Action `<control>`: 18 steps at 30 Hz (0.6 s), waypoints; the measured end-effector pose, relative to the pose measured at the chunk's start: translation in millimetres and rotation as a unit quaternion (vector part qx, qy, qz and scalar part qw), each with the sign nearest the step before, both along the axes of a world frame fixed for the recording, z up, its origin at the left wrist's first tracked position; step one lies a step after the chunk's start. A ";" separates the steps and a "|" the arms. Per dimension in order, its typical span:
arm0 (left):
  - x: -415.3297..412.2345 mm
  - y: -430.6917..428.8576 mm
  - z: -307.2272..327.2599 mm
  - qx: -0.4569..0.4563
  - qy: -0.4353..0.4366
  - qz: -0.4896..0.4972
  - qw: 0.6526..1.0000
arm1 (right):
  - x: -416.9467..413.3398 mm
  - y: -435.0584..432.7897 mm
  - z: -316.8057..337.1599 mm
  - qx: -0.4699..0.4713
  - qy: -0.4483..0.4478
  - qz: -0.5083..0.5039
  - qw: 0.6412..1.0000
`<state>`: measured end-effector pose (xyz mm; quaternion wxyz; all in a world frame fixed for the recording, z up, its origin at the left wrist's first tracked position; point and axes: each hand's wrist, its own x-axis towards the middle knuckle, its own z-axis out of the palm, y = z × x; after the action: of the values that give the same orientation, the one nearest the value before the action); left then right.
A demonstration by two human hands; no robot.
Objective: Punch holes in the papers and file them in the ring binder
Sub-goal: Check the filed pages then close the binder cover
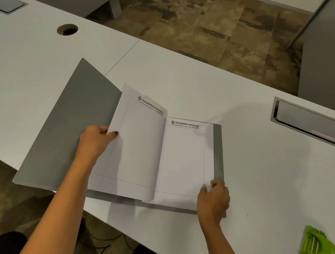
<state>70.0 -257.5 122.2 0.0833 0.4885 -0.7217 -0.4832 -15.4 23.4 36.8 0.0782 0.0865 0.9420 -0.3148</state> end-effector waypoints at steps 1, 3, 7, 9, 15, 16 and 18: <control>0.5 -1.5 -0.4 0.004 0.000 0.000 1.000 | -1.4 0.6 -2.8 0.016 -0.006 -0.004 1.000; 0.5 -2.8 -1.5 0.013 -0.001 0.000 1.000 | -4.0 -0.6 -4.9 0.048 -0.023 -0.001 0.999; -0.5 -2.4 -4.5 0.024 0.003 0.004 1.000 | -8.7 -6.1 -7.2 0.109 -0.054 0.013 0.993; -0.6 -1.8 -5.0 0.029 0.006 0.006 1.000 | -11.5 -8.5 -6.9 0.111 -0.067 0.001 0.992; 1.0 -3.7 -7.2 0.036 0.004 0.013 0.999 | -21.8 -9.7 -2.7 0.082 -0.095 -0.015 0.992; 1.6 -5.4 -9.1 0.038 0.002 0.015 0.999 | -22.7 -8.9 -2.1 0.065 -0.091 -0.014 0.994; 1.7 -6.4 -10.7 0.040 0.000 0.015 0.999 | -23.0 -6.9 0.8 0.024 -0.066 -0.019 0.997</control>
<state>71.7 -263.9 111.6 0.0711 0.5025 -0.6943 -0.5104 -38.4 16.5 37.6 0.1322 0.1268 0.9403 -0.2868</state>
